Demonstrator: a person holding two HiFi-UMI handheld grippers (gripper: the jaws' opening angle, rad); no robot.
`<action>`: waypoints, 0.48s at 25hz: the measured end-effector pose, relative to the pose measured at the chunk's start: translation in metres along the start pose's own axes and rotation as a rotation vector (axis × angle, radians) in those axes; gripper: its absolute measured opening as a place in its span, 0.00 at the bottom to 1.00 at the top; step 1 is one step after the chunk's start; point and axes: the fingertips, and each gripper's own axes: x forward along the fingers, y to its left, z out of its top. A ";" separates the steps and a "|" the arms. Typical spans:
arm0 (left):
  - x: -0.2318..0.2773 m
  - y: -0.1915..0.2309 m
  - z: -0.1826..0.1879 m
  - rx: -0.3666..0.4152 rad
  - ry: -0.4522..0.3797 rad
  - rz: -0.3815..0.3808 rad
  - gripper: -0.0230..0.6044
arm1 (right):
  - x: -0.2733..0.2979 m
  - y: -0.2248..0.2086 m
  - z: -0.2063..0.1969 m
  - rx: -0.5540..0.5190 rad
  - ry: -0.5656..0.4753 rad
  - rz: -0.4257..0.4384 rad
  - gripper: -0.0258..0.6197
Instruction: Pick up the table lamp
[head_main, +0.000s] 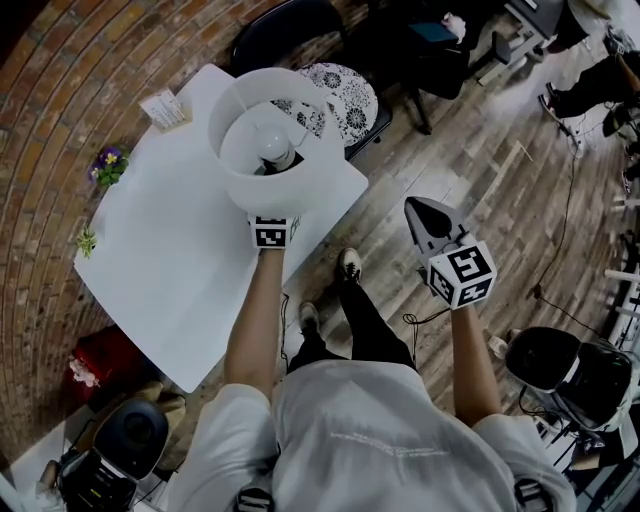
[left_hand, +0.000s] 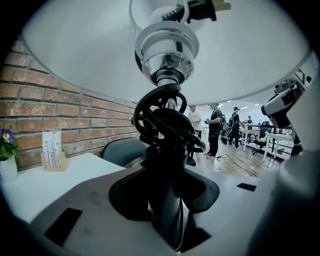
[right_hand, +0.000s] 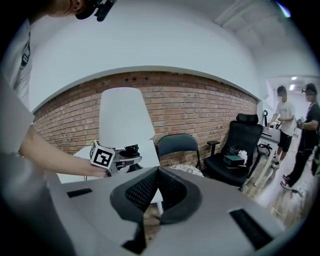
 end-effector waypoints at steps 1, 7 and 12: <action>-0.004 0.000 0.003 -0.005 -0.008 -0.001 0.24 | -0.002 0.001 0.000 -0.001 -0.003 -0.001 0.04; -0.032 0.013 0.018 -0.045 -0.013 0.040 0.24 | -0.008 0.018 0.008 -0.011 -0.033 -0.002 0.04; -0.066 0.030 0.020 -0.049 0.017 0.069 0.24 | -0.015 0.041 0.020 -0.038 -0.068 0.003 0.04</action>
